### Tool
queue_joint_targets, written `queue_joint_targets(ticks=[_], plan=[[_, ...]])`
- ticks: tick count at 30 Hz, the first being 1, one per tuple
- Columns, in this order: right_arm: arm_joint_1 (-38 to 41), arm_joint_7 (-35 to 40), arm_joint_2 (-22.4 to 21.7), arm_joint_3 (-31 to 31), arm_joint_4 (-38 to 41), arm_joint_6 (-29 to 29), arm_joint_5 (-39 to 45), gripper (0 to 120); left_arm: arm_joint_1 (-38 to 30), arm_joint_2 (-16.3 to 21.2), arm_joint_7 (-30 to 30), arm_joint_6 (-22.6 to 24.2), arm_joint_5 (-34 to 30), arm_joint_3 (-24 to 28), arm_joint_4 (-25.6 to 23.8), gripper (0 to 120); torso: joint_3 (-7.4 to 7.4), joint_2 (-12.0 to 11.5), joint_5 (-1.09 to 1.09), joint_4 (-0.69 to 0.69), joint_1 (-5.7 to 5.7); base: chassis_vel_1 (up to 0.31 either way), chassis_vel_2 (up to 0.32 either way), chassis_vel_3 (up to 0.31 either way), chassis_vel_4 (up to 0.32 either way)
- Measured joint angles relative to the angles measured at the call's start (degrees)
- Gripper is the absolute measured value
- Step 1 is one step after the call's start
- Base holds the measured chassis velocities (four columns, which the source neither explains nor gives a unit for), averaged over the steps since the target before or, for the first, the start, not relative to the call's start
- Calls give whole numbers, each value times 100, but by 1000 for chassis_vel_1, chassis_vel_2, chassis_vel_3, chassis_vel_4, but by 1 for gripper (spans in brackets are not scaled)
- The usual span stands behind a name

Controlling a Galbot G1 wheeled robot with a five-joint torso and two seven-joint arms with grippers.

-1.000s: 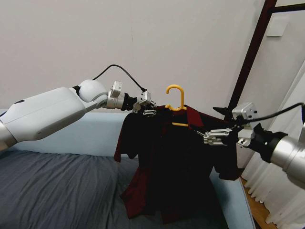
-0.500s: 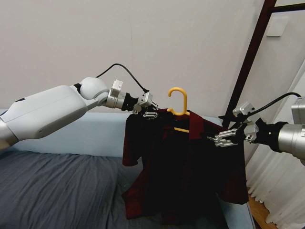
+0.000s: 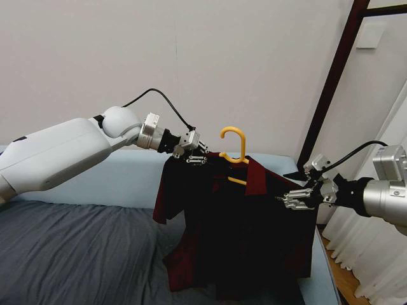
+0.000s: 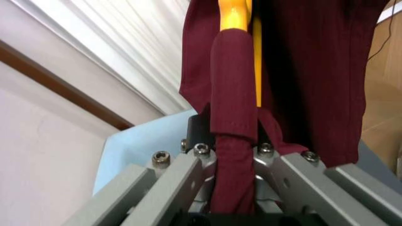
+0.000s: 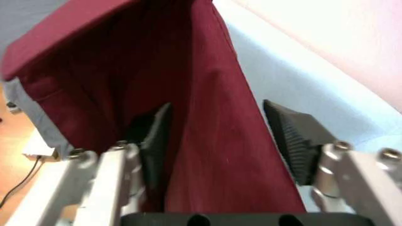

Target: Pick up the clothes from the sofa and hang them on the clothes hanger.

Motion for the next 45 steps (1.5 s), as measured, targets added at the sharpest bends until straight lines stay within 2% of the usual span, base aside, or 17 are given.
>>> queue_joint_targets(ticks=[5,7,9,11,14,28,32,33,36,37,41,44,45], plan=[[-12,-71,-11,-35,-10,30,-14,40,-25,-23,21,-7,-71,27,-58,1,0,0,1,0,0,0,0,0,0],[-15,-100,-10,-47,-18,48,-24,29,-41,-13,34,-16,-72,45,-73,1,0,0,1,0,0,0,0,0,0],[-15,-111,-9,-55,-9,61,-32,26,-42,0,45,-24,-66,55,-76,1,0,0,1,0,0,0,0,0,0],[-16,-137,3,-105,39,94,-84,14,-27,16,56,-52,-20,70,-85,1,0,0,0,2,0,0,0,0,0],[-17,-159,27,-189,112,170,-208,9,4,22,40,-66,-3,69,-96,1,0,0,0,1,0,0,0,0,0],[-1,-164,146,-352,135,400,-548,9,49,69,-100,-100,98,33,-129,1,0,0,0,1,0,0,0,0,0],[4,-60,225,-379,110,474,-620,8,109,61,-225,-153,-86,-51,-97,18,0,0,1,0,0,0,0,0,0],[4,-60,225,-379,110,474,-620,8,109,61,-225,-153,-86,-51,-97,18,0,0,1,0,0,0,0,0,0],[8,-31,248,-369,30,481,-626,8,146,90,-263,-168,-99,-86,-117,32,0,0,1,0,0,0,0,0,0],[8,-31,248,-369,30,481,-626,8,146,90,-263,-168,-99,-86,-117,32,0,0,1,0,0,0,0,0,0],[13,135,318,-353,-41,435,-556,8,223,207,-358,-178,-94,-192,-290,50,0,0,1,0,0,0,0,0,0],[14,176,350,-350,-73,399,-536,8,270,291,-378,-179,-79,-246,-379,57,0,0,1,0,1,0,0,0,0],[16,229,372,-329,-92,359,-503,8,340,390,-410,-183,-61,-320,-480,65,0,0,1,1,0,0,0,0,0]])
